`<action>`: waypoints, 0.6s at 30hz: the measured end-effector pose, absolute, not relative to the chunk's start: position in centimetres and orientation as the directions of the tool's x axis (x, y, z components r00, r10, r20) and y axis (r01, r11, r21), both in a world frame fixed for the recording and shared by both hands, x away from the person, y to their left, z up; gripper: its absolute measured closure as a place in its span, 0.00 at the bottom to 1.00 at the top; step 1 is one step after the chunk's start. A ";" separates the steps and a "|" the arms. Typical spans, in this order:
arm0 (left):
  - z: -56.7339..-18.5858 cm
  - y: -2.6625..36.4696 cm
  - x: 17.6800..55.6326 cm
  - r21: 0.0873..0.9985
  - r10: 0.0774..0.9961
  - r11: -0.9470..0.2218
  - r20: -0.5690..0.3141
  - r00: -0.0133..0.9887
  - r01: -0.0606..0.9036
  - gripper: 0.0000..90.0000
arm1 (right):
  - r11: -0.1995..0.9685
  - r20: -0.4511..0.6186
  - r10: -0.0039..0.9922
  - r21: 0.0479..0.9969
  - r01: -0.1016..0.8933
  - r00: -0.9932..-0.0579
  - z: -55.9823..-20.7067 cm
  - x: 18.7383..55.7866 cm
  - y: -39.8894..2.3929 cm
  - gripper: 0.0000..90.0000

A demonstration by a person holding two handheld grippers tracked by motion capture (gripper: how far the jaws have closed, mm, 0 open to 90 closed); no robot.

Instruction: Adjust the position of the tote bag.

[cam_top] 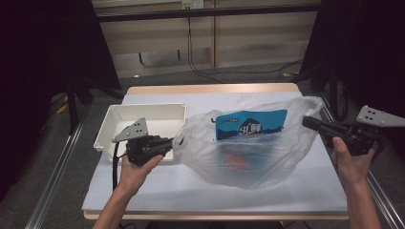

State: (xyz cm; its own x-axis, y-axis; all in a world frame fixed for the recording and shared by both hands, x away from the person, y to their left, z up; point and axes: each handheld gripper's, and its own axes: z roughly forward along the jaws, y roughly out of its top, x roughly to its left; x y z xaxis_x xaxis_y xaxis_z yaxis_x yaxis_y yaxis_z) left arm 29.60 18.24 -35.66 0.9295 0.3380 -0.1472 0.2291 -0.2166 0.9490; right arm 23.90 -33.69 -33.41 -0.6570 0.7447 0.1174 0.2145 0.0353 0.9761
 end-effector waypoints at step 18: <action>-38.2 18.6 29.0 0.916 0.342 -0.306 -0.150 0.928 0.261 1.00 | 0.076 0.169 0.712 0.947 0.313 -0.682 -36.7 24.3 -34.1 1.00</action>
